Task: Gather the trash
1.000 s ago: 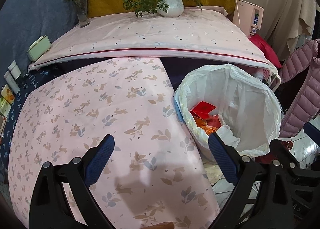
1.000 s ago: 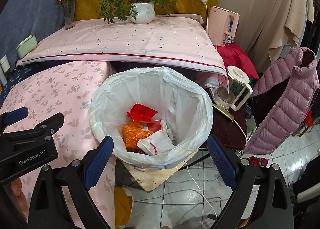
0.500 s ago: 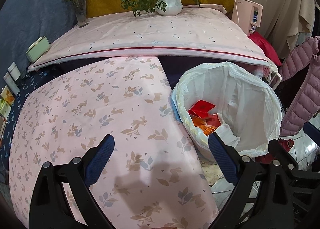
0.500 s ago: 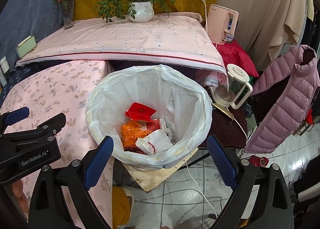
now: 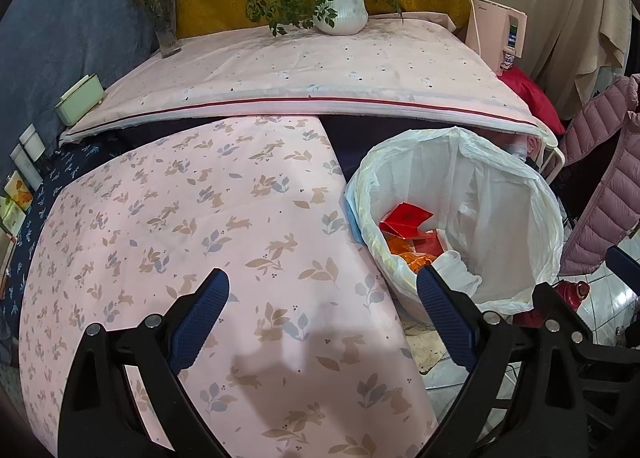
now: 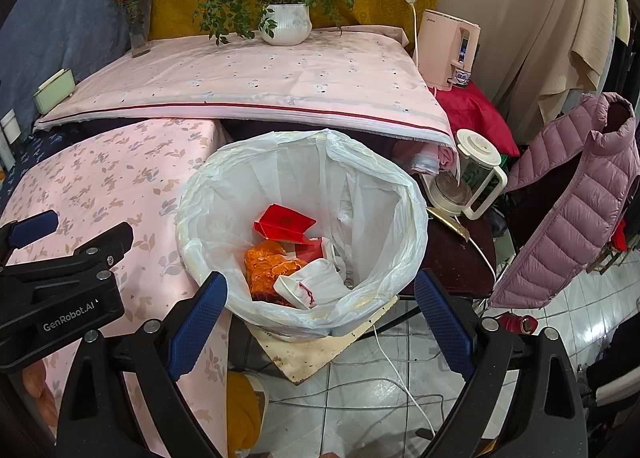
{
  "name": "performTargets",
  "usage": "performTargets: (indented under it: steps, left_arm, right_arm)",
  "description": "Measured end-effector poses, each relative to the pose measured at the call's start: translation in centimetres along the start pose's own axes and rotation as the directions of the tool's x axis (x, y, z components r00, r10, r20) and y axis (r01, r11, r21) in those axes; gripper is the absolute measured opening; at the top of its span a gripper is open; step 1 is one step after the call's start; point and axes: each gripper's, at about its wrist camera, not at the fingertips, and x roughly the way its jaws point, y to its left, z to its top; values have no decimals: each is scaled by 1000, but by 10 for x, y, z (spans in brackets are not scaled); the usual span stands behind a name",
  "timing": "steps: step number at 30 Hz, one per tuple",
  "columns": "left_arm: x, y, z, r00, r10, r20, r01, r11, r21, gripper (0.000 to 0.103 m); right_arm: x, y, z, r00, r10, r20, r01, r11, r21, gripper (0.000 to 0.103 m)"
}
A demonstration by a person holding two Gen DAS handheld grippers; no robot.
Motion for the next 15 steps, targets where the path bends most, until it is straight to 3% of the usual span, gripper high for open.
performTargets:
  steps: [15]
  left_arm:
    - [0, 0, -1, 1000, 1, 1, -1, 1000, 0, 90]
  right_arm:
    - [0, 0, 0, 1000, 0, 1, 0, 1000, 0, 91]
